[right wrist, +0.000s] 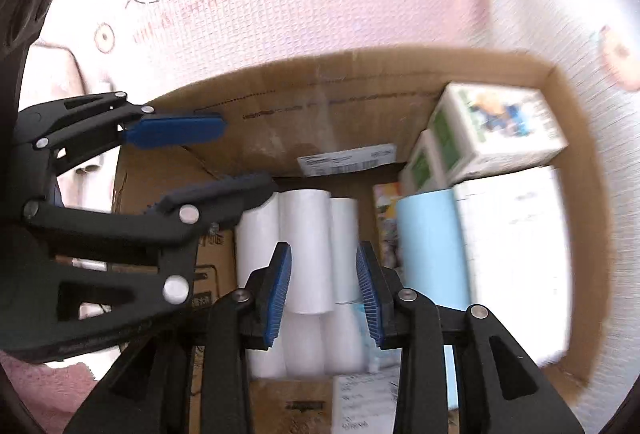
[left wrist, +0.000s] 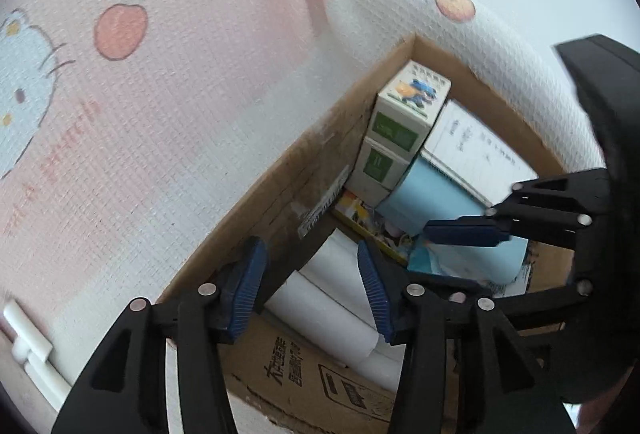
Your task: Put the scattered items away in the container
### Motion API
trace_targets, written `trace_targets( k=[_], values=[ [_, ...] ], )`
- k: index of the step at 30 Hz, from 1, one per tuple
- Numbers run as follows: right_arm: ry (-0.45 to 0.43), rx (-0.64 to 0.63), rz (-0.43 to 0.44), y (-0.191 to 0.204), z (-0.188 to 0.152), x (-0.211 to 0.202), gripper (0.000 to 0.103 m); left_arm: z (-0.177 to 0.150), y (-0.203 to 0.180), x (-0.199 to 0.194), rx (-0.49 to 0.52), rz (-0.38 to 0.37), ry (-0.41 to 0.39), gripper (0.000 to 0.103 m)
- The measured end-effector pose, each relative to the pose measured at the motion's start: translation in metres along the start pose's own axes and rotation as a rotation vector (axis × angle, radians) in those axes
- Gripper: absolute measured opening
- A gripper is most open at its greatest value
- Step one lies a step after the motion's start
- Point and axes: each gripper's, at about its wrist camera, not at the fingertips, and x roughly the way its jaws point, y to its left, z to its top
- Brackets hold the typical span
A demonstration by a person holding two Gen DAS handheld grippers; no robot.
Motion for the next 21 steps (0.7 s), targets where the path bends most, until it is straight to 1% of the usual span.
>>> trace_targets(
  k=[2, 4, 7, 8, 9, 10, 11, 13, 15, 17, 19, 21],
  values=[
    [-0.014, -0.002, -0.024, -0.002, -0.005, -0.011, 0.031, -0.002, 0.0, -0.007, -0.004, 0.016, -0.021, 0.053],
    [-0.02, 0.005, -0.031, 0.005, 0.003, -0.019, 0.031, -0.005, -0.003, -0.021, 0.007, 0.049, -0.064, 0.053],
    [-0.063, 0.028, -0.024, 0.028, -0.002, -0.044, 0.032, -0.015, -0.016, -0.047, 0.013, 0.085, -0.12, 0.053],
    [-0.093, 0.043, -0.018, 0.031, -0.007, -0.057, 0.035, -0.019, -0.017, -0.056, 0.003, 0.082, -0.141, 0.055],
    [-0.118, 0.055, -0.017, 0.037, -0.02, -0.076, 0.038, -0.024, -0.014, -0.065, -0.015, 0.074, -0.162, 0.056],
    [-0.149, 0.071, -0.019, 0.033, -0.028, -0.093, 0.044, -0.029, -0.012, -0.073, -0.035, 0.065, -0.181, 0.06],
    [-0.183, 0.084, -0.024, 0.033, -0.033, -0.103, 0.047, -0.037, -0.01, -0.08, -0.063, 0.053, -0.204, 0.063],
    [-0.256, 0.112, -0.032, 0.039, -0.043, -0.118, 0.047, -0.049, -0.012, -0.085, -0.101, 0.03, -0.231, 0.063],
    [-0.304, 0.134, -0.041, 0.044, -0.053, -0.127, 0.047, -0.058, -0.013, -0.088, -0.119, 0.021, -0.23, 0.063],
    [-0.333, 0.149, -0.056, 0.049, -0.062, -0.139, 0.047, -0.068, -0.014, -0.093, -0.141, 0.048, -0.227, 0.063],
    [-0.359, 0.148, -0.083, 0.056, -0.069, -0.144, 0.047, -0.079, -0.017, -0.102, -0.147, 0.07, -0.264, 0.063],
    [-0.374, 0.128, -0.145, 0.064, -0.076, -0.151, 0.05, -0.089, -0.021, -0.108, -0.142, 0.067, -0.285, 0.063]
  ],
)
